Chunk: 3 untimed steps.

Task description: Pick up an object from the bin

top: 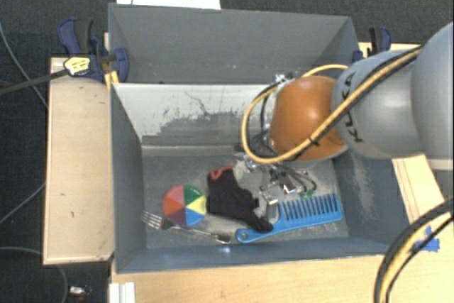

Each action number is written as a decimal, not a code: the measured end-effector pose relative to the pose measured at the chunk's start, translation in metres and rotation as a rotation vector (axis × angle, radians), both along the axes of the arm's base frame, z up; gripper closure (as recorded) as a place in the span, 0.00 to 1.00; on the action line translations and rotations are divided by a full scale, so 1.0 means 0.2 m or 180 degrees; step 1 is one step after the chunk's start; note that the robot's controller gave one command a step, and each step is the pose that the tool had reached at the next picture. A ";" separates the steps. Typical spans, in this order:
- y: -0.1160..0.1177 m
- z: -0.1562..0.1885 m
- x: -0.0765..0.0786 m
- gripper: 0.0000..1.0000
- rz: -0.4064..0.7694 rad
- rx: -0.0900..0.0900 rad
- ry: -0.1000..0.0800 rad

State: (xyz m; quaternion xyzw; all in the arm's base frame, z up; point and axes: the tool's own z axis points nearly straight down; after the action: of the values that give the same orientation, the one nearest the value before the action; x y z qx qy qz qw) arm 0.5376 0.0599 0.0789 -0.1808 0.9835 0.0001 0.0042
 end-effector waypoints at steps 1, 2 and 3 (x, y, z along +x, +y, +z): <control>0.14 -0.05 -0.06 0.00 0.0419 -0.0002 -0.0005; 0.16 -0.01 -0.07 0.00 -0.0072 0.0005 -0.0003; 0.17 -0.02 -0.08 0.00 -0.0297 0.0005 0.0001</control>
Offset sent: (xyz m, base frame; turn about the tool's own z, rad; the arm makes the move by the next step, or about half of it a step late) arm -0.0153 0.0276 0.0040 0.1582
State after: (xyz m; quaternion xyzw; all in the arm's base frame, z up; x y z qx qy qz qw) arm 0.5207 0.0931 0.0752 -0.1348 0.9909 0.0007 0.0041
